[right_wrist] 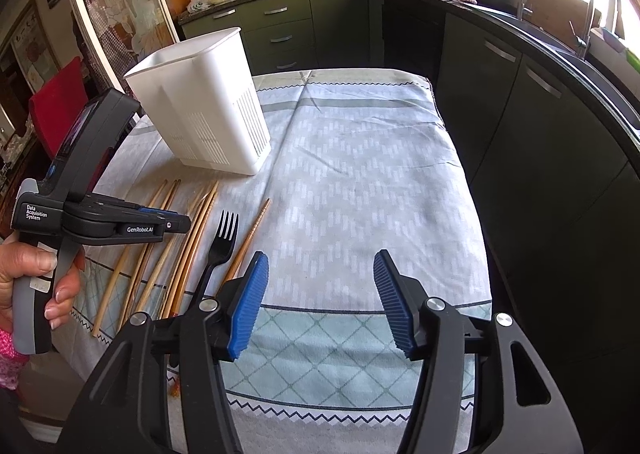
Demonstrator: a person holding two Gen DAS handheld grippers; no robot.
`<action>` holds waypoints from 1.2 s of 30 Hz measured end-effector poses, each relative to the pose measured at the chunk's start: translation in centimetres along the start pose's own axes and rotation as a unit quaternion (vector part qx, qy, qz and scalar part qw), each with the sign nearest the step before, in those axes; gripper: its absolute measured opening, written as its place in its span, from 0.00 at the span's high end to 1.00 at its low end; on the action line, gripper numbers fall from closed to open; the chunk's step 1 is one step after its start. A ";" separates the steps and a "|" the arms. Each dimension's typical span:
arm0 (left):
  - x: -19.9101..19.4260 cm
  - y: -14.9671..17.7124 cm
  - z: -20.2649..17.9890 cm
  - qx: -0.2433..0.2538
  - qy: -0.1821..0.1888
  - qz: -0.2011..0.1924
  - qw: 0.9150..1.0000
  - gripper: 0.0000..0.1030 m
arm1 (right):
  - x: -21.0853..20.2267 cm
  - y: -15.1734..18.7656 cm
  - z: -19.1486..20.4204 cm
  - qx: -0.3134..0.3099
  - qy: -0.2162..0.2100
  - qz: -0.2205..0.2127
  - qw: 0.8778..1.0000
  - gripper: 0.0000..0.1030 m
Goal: Organize utensils
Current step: 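Hold the clear spoon closed in the left gripper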
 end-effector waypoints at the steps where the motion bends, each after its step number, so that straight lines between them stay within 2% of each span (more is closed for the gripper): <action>1: 0.2 0.0 0.0 0.000 0.003 0.003 1.000 0.86 | 0.0 0.0 0.0 0.000 0.000 0.000 1.000 0.47; 16: 1.3 -0.2 0.4 -0.004 0.036 0.015 0.999 0.86 | 0.1 0.0 0.4 -0.005 0.000 0.002 1.000 0.45; 20: 1.4 -0.8 1.1 -0.012 0.043 0.014 0.999 0.94 | 0.2 0.0 0.6 -0.008 -0.001 0.003 1.000 0.45; 22: 1.4 -1.2 1.5 -0.016 0.047 0.017 0.999 0.94 | 0.2 0.0 0.6 -0.009 -0.002 0.002 1.000 0.45; 36: 1.8 -2.0 0.3 -0.001 0.043 0.024 0.999 0.93 | 0.4 0.0 0.8 -0.013 -0.002 0.005 1.000 0.44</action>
Point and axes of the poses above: each gripper's, at about its wrist camera, not at the fingertips, and x roughly the way its jaws point, z to its left, y to its underside, the point moved 5 cm from there along x, roughly the way its jaws point, and after that the axes turned 8 degrees about -x, right-handed, at the moved point
